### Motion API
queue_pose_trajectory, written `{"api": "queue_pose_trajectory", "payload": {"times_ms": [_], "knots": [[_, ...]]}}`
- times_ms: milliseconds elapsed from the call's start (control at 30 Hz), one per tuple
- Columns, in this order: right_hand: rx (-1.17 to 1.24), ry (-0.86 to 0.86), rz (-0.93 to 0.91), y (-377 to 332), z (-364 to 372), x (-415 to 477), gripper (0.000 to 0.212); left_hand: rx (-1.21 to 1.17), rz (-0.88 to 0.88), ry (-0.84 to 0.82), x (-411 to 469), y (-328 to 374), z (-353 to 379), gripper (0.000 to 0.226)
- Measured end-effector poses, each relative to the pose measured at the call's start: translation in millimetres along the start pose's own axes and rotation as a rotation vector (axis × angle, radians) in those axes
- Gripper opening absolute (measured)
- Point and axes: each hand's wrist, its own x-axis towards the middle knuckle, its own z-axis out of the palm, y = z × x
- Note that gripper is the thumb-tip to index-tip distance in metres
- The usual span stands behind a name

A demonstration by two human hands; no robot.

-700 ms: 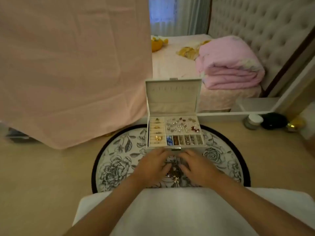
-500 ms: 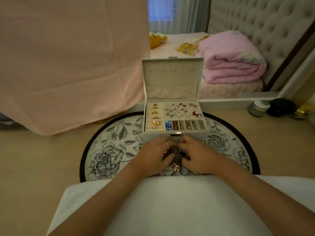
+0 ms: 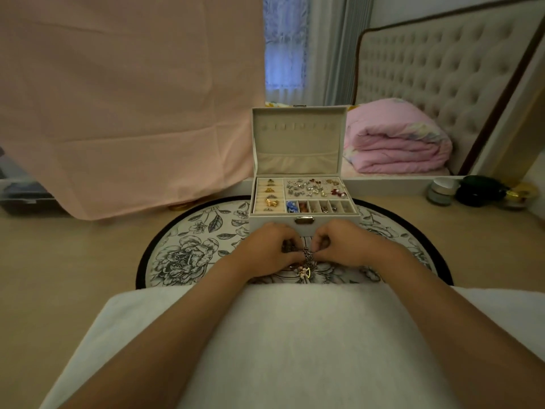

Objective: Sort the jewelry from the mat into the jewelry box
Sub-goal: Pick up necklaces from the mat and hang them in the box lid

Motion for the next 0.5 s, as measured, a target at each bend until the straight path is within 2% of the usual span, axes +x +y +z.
{"api": "queue_pose_trajectory", "payload": {"times_ms": [100, 167, 300, 367, 500], "knots": [[0.044, 0.069, -0.018, -0.3, -2.8, 1.8, 0.010, -0.053, -0.016, 0.036, -1.0, -1.1, 2.4, 0.013], [0.085, 0.145, -0.052, -0.6, -5.8, 2.7, 0.019, -0.132, -0.051, 0.093, -4.5, -2.5, 3.4, 0.014], [0.243, 0.279, -0.078, -6.4, -22.1, 0.2, 0.018, -0.601, -0.159, 0.262, -4.1, 1.3, -5.3, 0.014], [0.218, 0.261, -0.075, -7.9, -27.7, -1.2, 0.018, -0.797, -0.197, 0.273, -2.1, 6.2, -11.8, 0.015], [0.117, 0.168, -0.055, -5.9, -26.4, -2.1, 0.024, -0.791, -0.178, 0.192, -0.9, 13.3, -17.0, 0.012]]}}
